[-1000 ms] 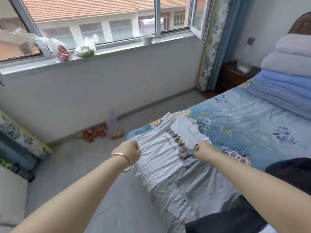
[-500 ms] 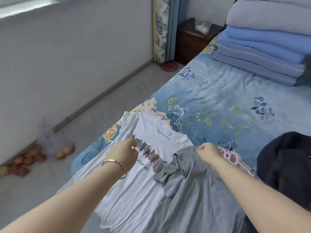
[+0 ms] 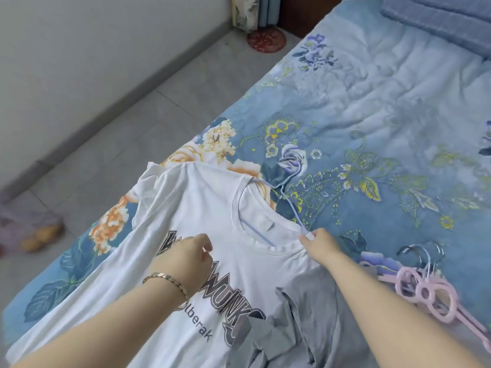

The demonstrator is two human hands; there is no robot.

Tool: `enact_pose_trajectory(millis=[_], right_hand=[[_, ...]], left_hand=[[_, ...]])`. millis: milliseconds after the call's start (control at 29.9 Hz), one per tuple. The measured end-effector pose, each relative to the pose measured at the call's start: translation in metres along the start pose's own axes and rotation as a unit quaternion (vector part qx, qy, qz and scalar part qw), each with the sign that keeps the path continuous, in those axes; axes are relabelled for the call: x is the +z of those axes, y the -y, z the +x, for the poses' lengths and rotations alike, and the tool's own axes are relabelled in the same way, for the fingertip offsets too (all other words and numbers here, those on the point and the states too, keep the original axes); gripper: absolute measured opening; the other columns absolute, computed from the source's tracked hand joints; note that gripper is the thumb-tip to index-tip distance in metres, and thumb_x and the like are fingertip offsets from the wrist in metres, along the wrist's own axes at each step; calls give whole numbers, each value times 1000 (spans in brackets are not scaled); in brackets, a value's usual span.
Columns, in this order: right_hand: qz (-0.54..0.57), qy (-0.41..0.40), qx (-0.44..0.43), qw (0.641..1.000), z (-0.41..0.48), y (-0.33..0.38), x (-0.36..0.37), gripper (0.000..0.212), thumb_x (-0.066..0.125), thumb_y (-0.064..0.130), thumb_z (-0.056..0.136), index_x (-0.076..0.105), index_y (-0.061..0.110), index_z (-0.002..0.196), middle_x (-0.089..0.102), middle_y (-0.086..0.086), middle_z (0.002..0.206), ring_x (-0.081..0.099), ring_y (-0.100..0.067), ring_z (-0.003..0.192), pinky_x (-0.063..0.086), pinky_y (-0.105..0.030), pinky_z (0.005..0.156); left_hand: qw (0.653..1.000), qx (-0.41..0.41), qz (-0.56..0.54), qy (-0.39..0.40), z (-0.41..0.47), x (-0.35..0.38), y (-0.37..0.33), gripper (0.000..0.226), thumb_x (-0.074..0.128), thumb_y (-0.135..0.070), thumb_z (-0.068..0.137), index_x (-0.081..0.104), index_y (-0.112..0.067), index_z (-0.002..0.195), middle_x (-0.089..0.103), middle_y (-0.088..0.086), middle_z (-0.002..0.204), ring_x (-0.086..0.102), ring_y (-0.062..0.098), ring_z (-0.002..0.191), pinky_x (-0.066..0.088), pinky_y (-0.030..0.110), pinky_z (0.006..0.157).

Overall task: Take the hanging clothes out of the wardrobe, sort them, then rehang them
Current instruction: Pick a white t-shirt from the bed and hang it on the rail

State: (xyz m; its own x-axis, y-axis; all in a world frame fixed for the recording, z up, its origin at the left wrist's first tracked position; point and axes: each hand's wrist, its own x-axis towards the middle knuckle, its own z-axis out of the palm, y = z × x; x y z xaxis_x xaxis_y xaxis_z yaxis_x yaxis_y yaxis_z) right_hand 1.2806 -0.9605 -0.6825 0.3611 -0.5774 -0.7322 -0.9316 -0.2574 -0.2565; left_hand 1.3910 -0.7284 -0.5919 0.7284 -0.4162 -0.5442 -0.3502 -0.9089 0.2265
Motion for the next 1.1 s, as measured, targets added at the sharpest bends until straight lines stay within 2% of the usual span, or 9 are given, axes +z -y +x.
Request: enact_pose_trajectory(millis=[67, 167, 335, 469, 569, 669, 736, 971, 1104], right_hand=[[34, 1, -17, 999, 4, 1, 5, 38, 49, 24, 93, 33, 15, 60, 40, -2, 62, 38, -24, 77, 32, -29, 65], [69, -34, -74, 994, -12, 10, 5, 44, 46, 26, 96, 27, 15, 58, 33, 1, 58, 37, -22, 71, 25, -33, 56], [87, -108, -168, 976, -67, 49, 1, 43, 45, 31, 97, 29, 17, 59, 38, 2, 55, 41, -25, 66, 27, -33, 60], [82, -152, -244, 954, -134, 104, -9, 29, 47, 35, 96, 56, 16, 75, 65, -14, 84, 57, -36, 86, 26, -32, 62], [93, -176, -322, 926, -198, 144, -15, 45, 40, 48, 89, 64, 10, 94, 66, -8, 90, 59, -31, 91, 32, -34, 65], [85, -146, -395, 903, -277, 177, -21, 35, 45, 45, 92, 63, 16, 85, 48, 7, 65, 50, -18, 75, 25, -29, 62], [74, -97, -456, 882, -333, 190, -21, 25, 53, 41, 90, 64, 20, 83, 42, 9, 62, 44, -12, 71, 30, -28, 64], [-41, -68, -558, 826, -546, 185, 23, 20, 52, 39, 92, 63, 25, 85, 42, 9, 75, 47, -13, 81, 38, -30, 73], [-69, -38, -590, 804, -661, 167, 51, 22, 47, 35, 96, 63, 25, 106, 59, 7, 105, 56, -14, 105, 38, -27, 79]], left_hand=[[1000, -2, 0, 13, 0, 4, 6, 21, 39, -24, 94, 55, -29, 107, 62, -8, 107, 59, 14, 96, 47, 26, 82], [1000, -11, -16, 22, -9, 1, 17, 19, 41, -25, 94, 57, -29, 105, 63, -9, 105, 59, 14, 97, 49, 26, 82], [999, -16, -50, 1, -40, -34, 38, 14, 41, -21, 95, 46, -33, 92, 55, -9, 96, 55, 12, 88, 48, 25, 77], [997, -37, -47, -41, -80, -74, 65, 13, 42, -21, 94, 44, -33, 90, 54, -10, 92, 54, 13, 87, 44, 24, 74], [994, -62, -54, -77, -125, -105, 88, 14, 41, -21, 94, 47, -31, 87, 60, -9, 93, 56, 14, 84, 45, 24, 68], [988, -82, -60, -118, -183, -135, 114, 13, 41, -21, 93, 50, -30, 90, 61, -7, 94, 59, 16, 89, 47, 25, 72], [983, -91, -68, -147, -229, -153, 134, 12, 42, -23, 93, 50, -31, 90, 60, -6, 96, 58, 17, 92, 45, 25, 75], [954, -133, -122, -239, -433, -183, 213, 16, 45, -19, 91, 49, -29, 79, 63, -1, 94, 60, 22, 89, 47, 27, 77], [933, -185, -143, -275, -556, -168, 256, 21, 46, -18, 90, 47, -32, 75, 64, 1, 98, 59, 22, 89, 47, 27, 78]])
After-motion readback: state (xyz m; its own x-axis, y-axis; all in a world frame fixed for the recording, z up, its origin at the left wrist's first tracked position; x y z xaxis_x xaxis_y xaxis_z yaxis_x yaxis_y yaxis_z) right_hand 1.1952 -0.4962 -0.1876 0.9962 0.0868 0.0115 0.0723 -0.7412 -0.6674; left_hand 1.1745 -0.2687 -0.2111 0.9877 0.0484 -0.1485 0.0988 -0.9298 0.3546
